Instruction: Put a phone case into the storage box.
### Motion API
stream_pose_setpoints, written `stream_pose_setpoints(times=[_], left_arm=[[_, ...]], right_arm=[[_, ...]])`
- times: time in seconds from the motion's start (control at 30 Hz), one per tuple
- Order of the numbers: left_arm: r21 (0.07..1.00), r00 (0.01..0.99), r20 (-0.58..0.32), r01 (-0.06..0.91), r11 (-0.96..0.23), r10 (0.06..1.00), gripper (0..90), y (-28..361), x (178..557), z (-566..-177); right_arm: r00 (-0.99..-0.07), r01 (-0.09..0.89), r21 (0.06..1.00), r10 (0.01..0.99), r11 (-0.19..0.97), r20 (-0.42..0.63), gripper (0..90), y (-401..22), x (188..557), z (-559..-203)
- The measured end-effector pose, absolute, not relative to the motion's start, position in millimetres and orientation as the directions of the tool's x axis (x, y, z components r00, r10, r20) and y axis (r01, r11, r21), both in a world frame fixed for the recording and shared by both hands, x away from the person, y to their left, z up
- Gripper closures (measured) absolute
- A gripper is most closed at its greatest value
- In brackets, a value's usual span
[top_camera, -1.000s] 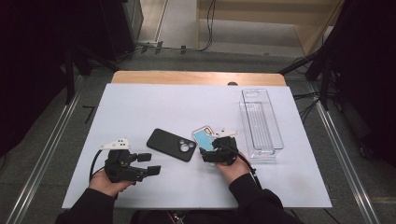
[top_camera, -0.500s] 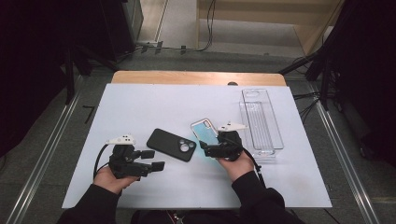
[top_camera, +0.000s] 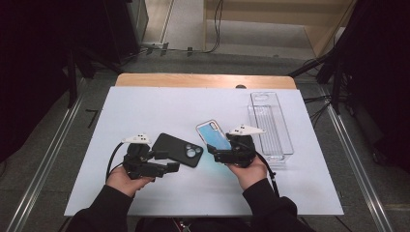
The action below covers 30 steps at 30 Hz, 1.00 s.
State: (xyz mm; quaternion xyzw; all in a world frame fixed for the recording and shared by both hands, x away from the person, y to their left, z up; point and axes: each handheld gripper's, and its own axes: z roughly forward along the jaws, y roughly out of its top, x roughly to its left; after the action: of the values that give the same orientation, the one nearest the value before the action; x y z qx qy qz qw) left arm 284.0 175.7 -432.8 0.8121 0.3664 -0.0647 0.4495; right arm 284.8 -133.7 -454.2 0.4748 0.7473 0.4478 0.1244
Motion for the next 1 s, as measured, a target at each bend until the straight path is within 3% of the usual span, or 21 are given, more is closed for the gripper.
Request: stream_pose_setpoints(times=[0.33, 1.0], left_arm=[[0.683, 0.712, -0.412, 0.654, -0.324, 0.569, 23.9, 164, 298, -415], [0.658, 0.613, -0.444, 0.718, -0.226, 0.654, 24.2, 139, 329, -394]], right_arm=[[-0.537, 0.579, 0.806, 0.801, 0.122, 0.265, 14.7, -130, 279, -454], [-0.452, 0.56, 0.828, 0.822, -0.039, 0.345, 14.7, -108, 270, -462]])
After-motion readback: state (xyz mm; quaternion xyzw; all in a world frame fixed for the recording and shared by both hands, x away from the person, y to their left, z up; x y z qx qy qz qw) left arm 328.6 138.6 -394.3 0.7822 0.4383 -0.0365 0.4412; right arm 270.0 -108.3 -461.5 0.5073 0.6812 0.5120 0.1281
